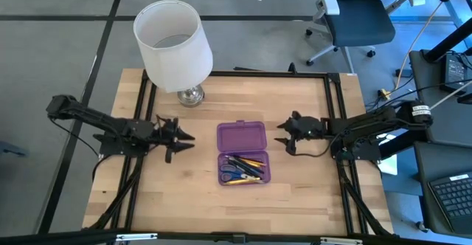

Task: Pick & place school supplies into a supply box
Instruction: Close the purple supply box

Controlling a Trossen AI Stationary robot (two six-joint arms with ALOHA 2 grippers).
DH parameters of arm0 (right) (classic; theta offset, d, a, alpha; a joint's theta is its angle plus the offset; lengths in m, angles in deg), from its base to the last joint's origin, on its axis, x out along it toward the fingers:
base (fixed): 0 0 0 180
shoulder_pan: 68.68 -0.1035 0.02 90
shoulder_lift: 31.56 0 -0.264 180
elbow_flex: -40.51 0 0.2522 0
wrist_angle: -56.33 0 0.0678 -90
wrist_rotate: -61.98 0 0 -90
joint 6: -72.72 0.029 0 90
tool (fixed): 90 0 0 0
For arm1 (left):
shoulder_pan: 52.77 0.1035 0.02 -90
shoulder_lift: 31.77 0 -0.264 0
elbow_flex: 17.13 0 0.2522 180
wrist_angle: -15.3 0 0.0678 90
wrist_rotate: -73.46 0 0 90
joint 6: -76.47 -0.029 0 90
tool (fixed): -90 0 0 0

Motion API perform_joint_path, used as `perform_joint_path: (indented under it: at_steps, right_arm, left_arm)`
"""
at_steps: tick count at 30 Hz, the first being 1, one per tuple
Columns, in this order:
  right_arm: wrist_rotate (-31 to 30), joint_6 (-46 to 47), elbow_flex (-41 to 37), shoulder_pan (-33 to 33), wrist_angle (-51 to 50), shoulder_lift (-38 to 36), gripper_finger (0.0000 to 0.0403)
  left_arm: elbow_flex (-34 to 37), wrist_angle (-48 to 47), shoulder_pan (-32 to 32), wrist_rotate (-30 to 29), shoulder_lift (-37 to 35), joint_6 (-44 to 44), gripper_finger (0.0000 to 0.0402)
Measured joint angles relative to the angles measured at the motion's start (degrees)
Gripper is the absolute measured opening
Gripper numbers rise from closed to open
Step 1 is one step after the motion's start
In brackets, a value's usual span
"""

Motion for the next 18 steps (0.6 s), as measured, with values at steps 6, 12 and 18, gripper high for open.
perform_joint_path:
  at_steps: [6,12,18]
  right_arm:
    - [-3.91,0.22,-0.02,1.61,1.44,0.0,0.0296]
    - [-3.87,1.78,-0.02,2.07,1.28,0.0,0.0297]
    - [-3.85,3.28,-0.02,2.07,1.22,-0.01,0.0297]
  left_arm:
    - [-0.54,19.38,-6.08,1.75,17.41,-2.6,0.0141]
    - [-9.4,25.07,-12.41,-0.92,39.06,-3.08,0.0141]
    - [-19.64,33.1,-18.78,1.03,57.79,-0.62,0.0141]
